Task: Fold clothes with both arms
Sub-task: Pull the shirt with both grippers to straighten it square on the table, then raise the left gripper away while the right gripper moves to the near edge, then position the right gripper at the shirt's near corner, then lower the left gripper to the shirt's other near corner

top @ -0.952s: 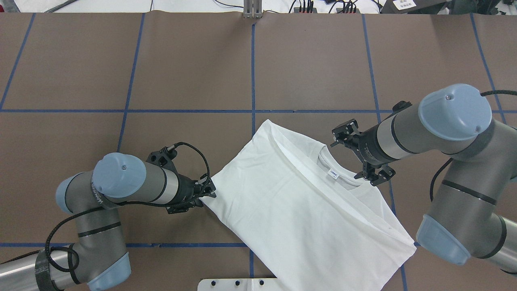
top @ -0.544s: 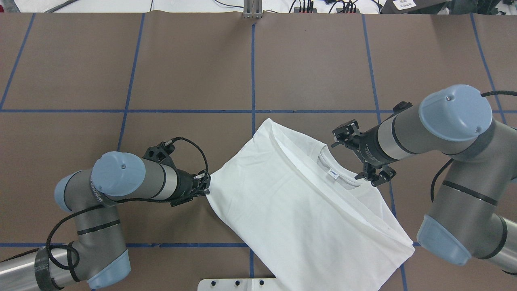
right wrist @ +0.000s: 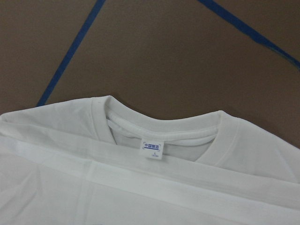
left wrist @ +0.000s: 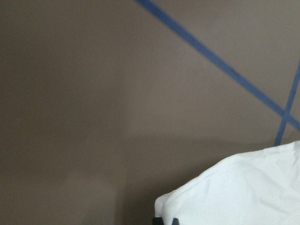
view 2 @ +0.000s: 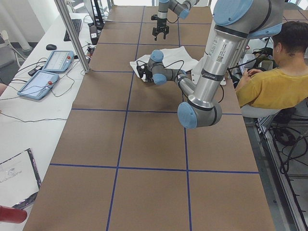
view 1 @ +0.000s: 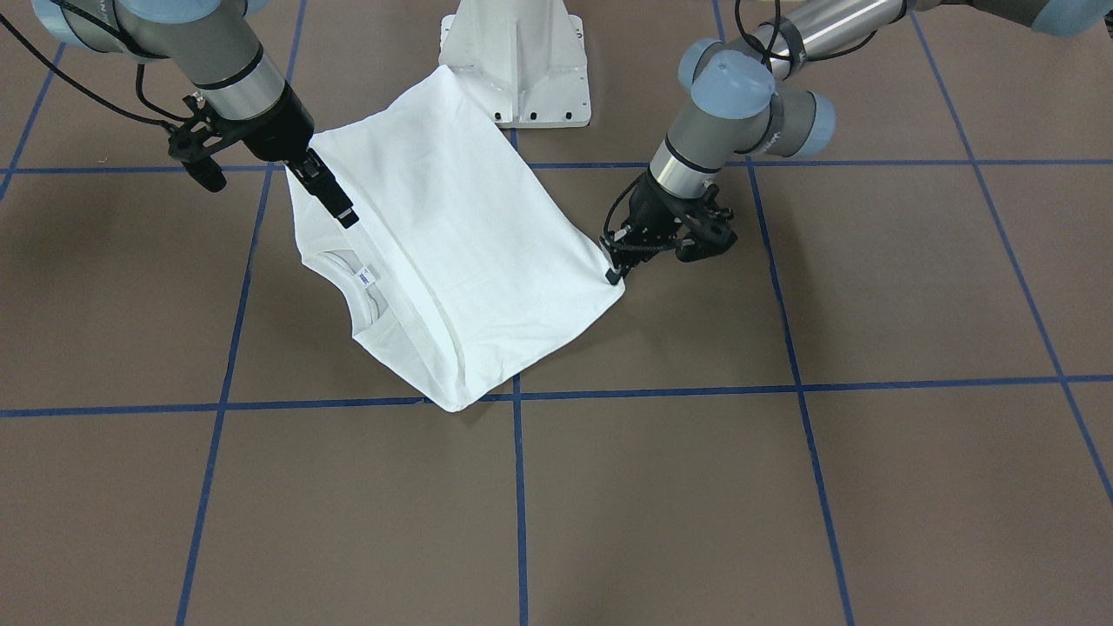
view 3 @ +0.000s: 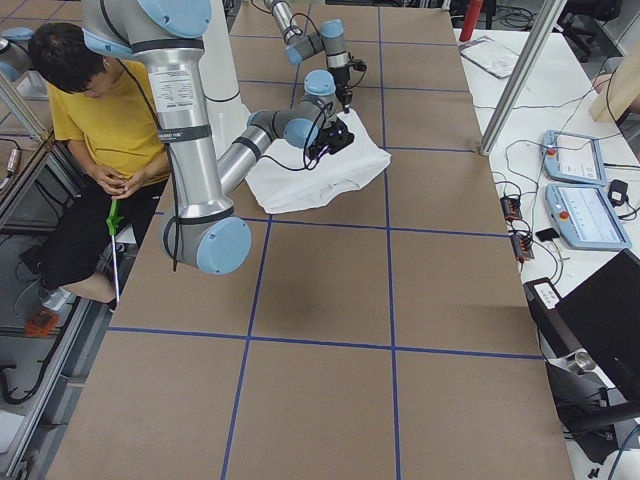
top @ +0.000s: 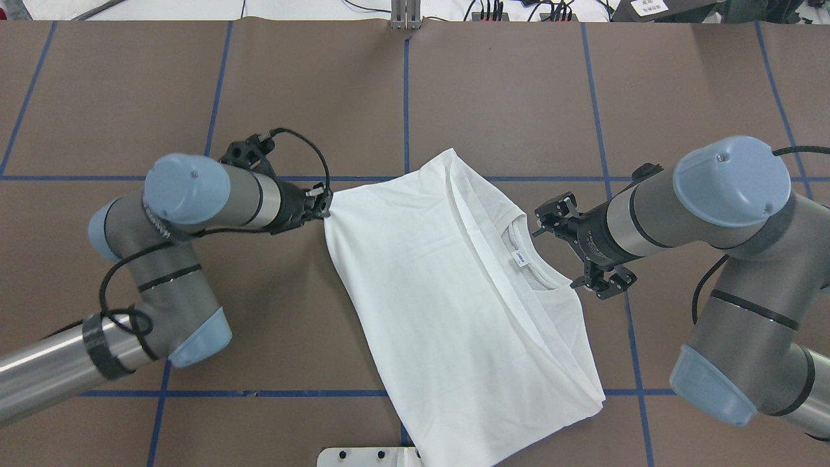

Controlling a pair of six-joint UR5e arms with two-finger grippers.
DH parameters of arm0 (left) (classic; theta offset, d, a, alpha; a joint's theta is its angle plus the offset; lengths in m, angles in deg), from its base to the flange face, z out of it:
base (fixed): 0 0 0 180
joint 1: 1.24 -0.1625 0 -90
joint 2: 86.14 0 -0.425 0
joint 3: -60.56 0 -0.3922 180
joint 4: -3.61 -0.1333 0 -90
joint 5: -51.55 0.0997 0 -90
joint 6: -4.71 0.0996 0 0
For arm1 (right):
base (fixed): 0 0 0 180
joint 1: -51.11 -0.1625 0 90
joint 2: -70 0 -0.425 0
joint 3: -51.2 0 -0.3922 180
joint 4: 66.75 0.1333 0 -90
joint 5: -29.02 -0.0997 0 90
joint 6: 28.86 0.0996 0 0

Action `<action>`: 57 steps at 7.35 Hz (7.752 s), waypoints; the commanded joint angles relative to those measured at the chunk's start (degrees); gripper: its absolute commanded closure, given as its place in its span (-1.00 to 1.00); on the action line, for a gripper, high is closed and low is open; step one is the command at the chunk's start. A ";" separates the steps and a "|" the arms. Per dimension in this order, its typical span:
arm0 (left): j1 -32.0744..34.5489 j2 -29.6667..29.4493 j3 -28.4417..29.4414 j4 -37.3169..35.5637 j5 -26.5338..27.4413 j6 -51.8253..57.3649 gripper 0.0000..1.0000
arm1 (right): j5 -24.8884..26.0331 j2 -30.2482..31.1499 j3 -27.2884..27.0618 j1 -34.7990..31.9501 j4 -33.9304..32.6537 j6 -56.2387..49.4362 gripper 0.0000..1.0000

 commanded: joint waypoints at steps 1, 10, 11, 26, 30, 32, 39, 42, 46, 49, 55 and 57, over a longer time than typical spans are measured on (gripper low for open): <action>7.04 -13.64 18.45 5.06 0.03 4.54 1.00 | -0.07 -0.16 0.19 0.00 0.00 -0.03 -1.00; 16.80 -12.70 22.92 14.78 -11.52 11.50 -0.01 | 11.77 -5.87 3.35 14.74 -0.70 -7.10 -1.00; 18.13 -9.78 19.20 14.78 -13.92 12.54 -0.01 | 12.49 -6.40 3.52 16.42 -4.27 -12.63 -1.00; 22.98 -4.30 11.70 13.81 -21.06 12.73 -0.01 | 19.18 -4.71 2.29 19.16 -16.44 -23.32 -1.00; 22.98 -4.30 11.78 13.72 -20.97 12.82 -0.01 | 24.15 -6.32 5.09 21.44 -6.12 9.32 -1.00; 22.98 -4.30 11.70 13.63 -20.80 12.73 -0.02 | 25.33 -6.58 6.24 23.02 -5.80 18.21 -1.00; 22.98 -4.30 11.43 13.63 -20.62 12.73 -0.02 | 26.38 -5.35 7.48 24.44 -5.80 20.61 0.90; 22.98 -4.13 11.08 13.55 -20.53 12.64 -0.02 | 26.30 -5.61 6.78 24.35 -5.80 20.54 1.00; 10.37 9.75 -8.56 11.10 -11.07 -0.49 -0.01 | 25.77 -4.82 4.49 24.09 -6.15 20.54 1.00; -7.29 11.08 -15.70 2.43 1.94 -12.10 -0.04 | 25.77 -4.47 4.49 24.09 -6.15 20.54 1.00; -21.31 20.67 -22.14 -0.43 10.32 -18.28 -0.28 | 25.68 -4.82 4.32 24.17 -6.15 20.54 1.00; -22.20 18.73 -21.44 -0.52 10.32 -18.30 -0.28 | 25.68 -4.82 4.23 24.26 -6.15 20.54 1.00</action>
